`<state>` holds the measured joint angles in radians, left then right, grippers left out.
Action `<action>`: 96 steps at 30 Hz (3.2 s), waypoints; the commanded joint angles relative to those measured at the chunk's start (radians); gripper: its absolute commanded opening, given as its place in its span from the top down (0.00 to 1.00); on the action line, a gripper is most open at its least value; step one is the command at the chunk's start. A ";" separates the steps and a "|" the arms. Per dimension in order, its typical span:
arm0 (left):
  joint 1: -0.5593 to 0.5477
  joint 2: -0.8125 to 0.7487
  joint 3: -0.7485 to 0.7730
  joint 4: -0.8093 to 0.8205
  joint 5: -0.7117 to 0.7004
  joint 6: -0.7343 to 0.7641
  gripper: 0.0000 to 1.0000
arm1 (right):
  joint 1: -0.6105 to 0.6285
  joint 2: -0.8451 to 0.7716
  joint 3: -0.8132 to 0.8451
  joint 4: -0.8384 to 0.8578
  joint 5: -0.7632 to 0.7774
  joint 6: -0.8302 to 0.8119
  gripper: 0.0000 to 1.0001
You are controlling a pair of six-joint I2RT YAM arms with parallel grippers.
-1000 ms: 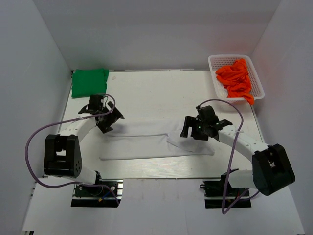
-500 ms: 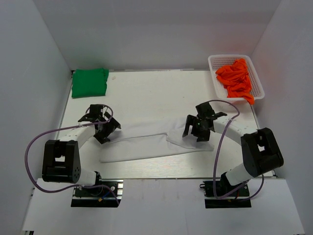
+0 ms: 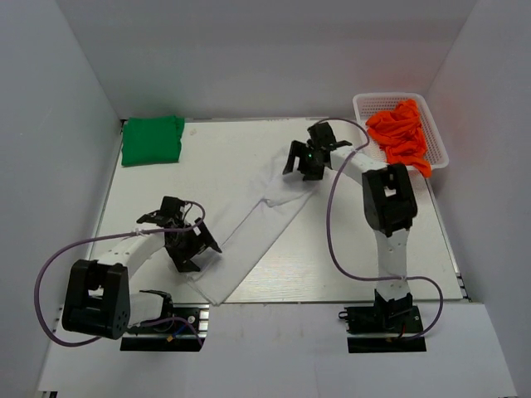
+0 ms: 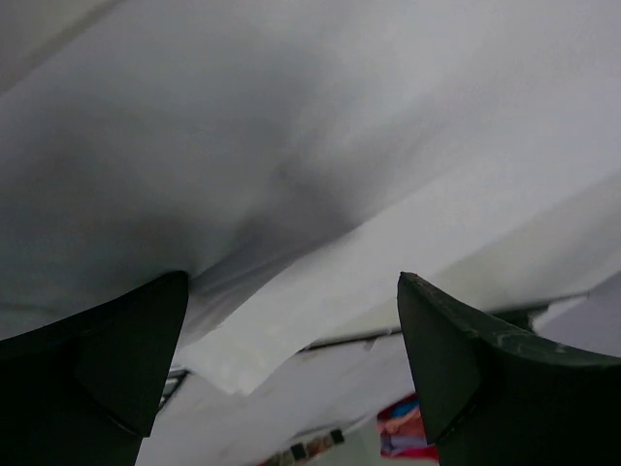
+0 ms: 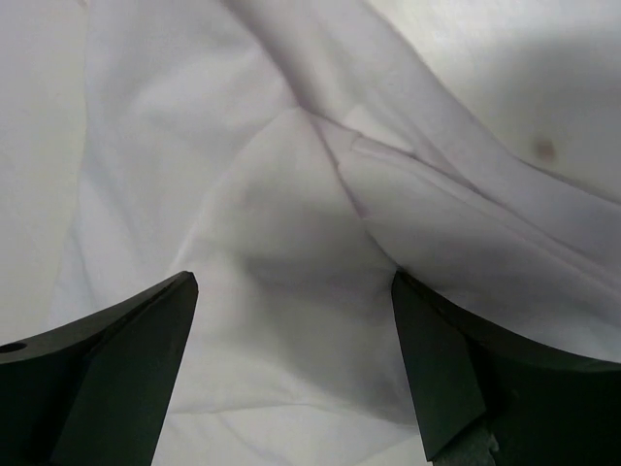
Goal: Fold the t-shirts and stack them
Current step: Rotate the tshirt 90 degrees, then grab the bottom of the folded rectangular tshirt with both arms
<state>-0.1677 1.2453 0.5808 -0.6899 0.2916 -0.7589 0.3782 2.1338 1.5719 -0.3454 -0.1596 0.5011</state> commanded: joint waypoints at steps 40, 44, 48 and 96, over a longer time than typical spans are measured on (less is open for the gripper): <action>-0.453 0.353 0.370 -0.157 0.021 0.339 0.00 | 0.087 0.095 0.276 -0.211 0.109 -0.190 0.10; -0.516 0.407 0.379 -0.140 0.063 0.302 0.00 | 0.091 0.155 0.355 -0.211 0.088 -0.187 0.10; -0.607 0.472 0.404 -0.115 0.103 0.276 0.00 | 0.084 0.231 0.408 -0.202 0.071 -0.162 0.10; -0.771 0.128 0.143 0.081 0.079 -0.034 0.06 | 0.228 -1.142 -1.039 -0.222 -0.218 0.284 0.10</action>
<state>-0.9333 1.3926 0.7509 -0.7254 0.2756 -0.8181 0.5655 1.1088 0.5762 -0.5583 -0.3138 0.6323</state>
